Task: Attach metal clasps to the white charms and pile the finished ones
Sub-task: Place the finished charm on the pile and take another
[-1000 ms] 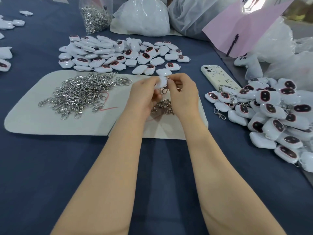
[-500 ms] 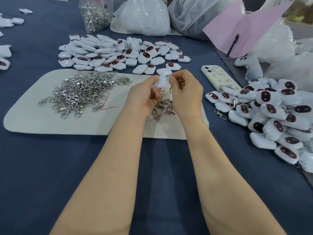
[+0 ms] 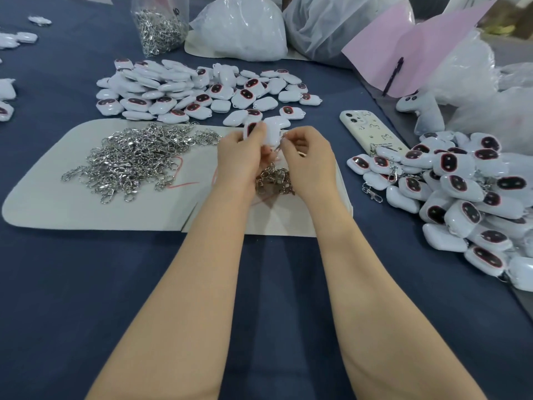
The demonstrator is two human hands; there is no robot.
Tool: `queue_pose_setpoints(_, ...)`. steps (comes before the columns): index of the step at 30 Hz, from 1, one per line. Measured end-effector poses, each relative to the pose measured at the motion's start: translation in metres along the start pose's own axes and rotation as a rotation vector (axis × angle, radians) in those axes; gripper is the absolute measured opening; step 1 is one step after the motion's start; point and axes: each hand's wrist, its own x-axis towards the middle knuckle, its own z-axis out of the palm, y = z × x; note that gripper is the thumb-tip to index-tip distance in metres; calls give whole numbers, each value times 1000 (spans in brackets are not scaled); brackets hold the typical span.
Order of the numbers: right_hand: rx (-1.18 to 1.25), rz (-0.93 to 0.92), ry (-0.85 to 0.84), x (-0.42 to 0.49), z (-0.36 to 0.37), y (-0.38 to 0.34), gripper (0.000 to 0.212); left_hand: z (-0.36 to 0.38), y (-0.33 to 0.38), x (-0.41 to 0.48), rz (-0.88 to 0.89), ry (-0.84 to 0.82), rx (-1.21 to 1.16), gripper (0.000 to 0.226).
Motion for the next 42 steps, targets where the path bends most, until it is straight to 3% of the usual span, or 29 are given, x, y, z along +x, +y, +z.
queue_pose_setpoints(3, 96, -2, 57, 0, 1, -2, 9, -3, 1, -1, -202, -30, -213, 18)
queue_pose_setpoints(7, 180, 10, 92, 0, 3, -3, 16, -2, 1, -2, -231, -50, -230, 17)
queue_pose_setpoints(11, 484, 131, 55, 3, 2, -3, 12, -5, 5, -1, -265, -65, -294, 18)
queue_pose_setpoints(18, 344, 77, 30, 2, 0, -4, 7, -9, 7, 0, -310, -86, -358, 12)
queue_pose_setpoints(22, 162, 24, -19, 1, -4, -6, 11, -10, 9, 1, -161, -53, -181, 8)
queue_pose_setpoints(27, -52, -31, -78, 1, -7, -4, 8, -11, 8, 3, 220, -31, 179, 14)
queue_pose_setpoints(32, -153, -46, -113, 1, -9, -3, 9, -8, 3, 4, 452, -108, 419, 17)
queue_pose_setpoints(37, -183, -2, -87, 2, -8, 1, 8, -4, -2, 3, 519, -89, 506, 17)
queue_pose_setpoints(42, -60, 82, -11, 5, -12, 0, 15, 2, 0, 0, 373, -49, 402, 9)
